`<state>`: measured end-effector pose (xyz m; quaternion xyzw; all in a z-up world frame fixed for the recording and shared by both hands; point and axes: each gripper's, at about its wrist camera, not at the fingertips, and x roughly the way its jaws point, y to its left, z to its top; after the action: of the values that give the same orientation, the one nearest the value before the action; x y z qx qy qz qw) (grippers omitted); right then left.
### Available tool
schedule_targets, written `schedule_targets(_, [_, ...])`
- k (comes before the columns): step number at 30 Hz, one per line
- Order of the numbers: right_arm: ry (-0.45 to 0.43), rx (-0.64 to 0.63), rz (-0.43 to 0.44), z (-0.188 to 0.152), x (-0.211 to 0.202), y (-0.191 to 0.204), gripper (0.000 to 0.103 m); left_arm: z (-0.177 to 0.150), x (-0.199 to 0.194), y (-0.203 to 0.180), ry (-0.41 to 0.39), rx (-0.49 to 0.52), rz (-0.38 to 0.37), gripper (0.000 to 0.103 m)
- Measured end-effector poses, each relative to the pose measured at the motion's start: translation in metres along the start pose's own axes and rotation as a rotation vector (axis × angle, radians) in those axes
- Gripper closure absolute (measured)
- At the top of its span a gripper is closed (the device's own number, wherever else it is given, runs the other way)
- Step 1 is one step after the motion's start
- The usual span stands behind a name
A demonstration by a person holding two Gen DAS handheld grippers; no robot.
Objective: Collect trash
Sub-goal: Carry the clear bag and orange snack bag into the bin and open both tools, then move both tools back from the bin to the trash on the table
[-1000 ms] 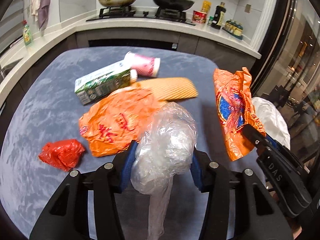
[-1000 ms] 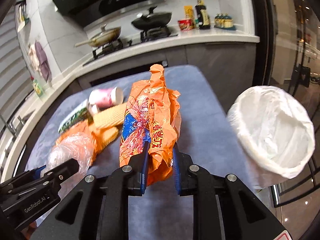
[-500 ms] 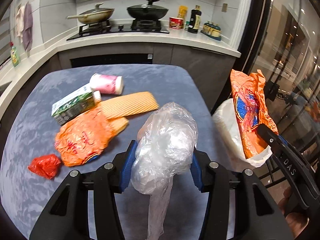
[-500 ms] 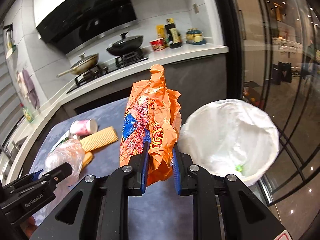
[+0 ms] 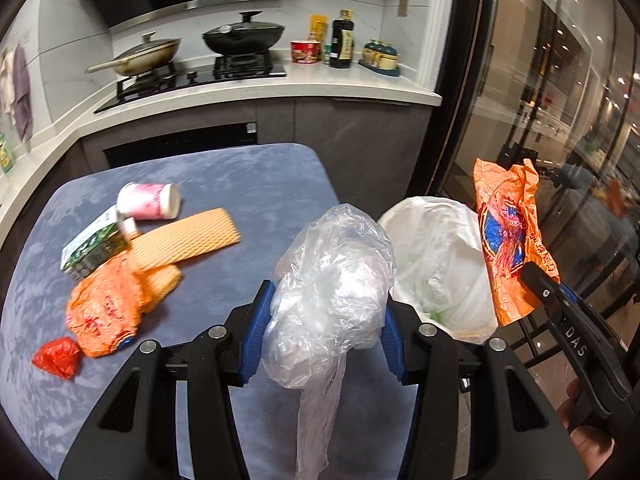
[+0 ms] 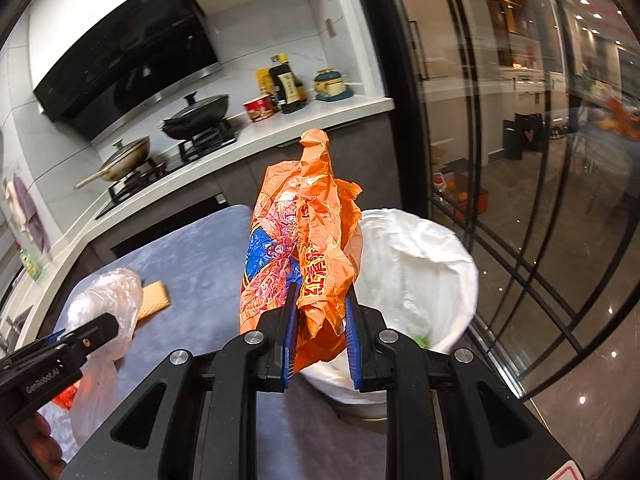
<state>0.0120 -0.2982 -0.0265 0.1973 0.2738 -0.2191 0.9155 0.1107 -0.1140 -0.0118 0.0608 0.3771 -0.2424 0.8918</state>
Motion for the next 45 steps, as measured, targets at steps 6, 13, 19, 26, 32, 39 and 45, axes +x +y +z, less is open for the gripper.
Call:
schedule_targets(6, [0.01, 0.017, -0.026, 0.002, 0.005, -0.023, 0.084, 0.007, 0.012, -0.028, 0.01, 0.034, -0.027, 0.056])
schedule_targets(13, [0.036, 0.049, -0.057, 0.003, 0.019, -0.049, 0.083, 0.018, 0.033, -0.065, 0.017, 0.087, -0.049, 0.056])
schedule_targets(19, [0.047, 0.069, -0.074, 0.005, 0.03, -0.062, 0.082, 0.026, 0.049, -0.089, 0.029, 0.115, -0.073, 0.056])
schedule_targets(26, [0.055, 0.074, -0.085, 0.007, 0.042, -0.069, 0.078, 0.03, 0.065, -0.11, 0.042, 0.139, -0.078, 0.054])
schedule_targets(32, [0.065, 0.081, -0.094, 0.005, 0.048, -0.074, 0.077, 0.031, 0.075, -0.119, 0.053, 0.149, -0.072, 0.051])
schedule_targets(39, [0.064, 0.086, -0.097, 0.004, 0.05, -0.075, 0.067, 0.035, 0.079, -0.123, 0.043, 0.15, -0.062, 0.036])
schedule_targets(45, [0.056, 0.091, -0.095, 0.005, 0.048, -0.076, 0.065, 0.037, 0.079, -0.121, 0.035, 0.143, -0.054, 0.031])
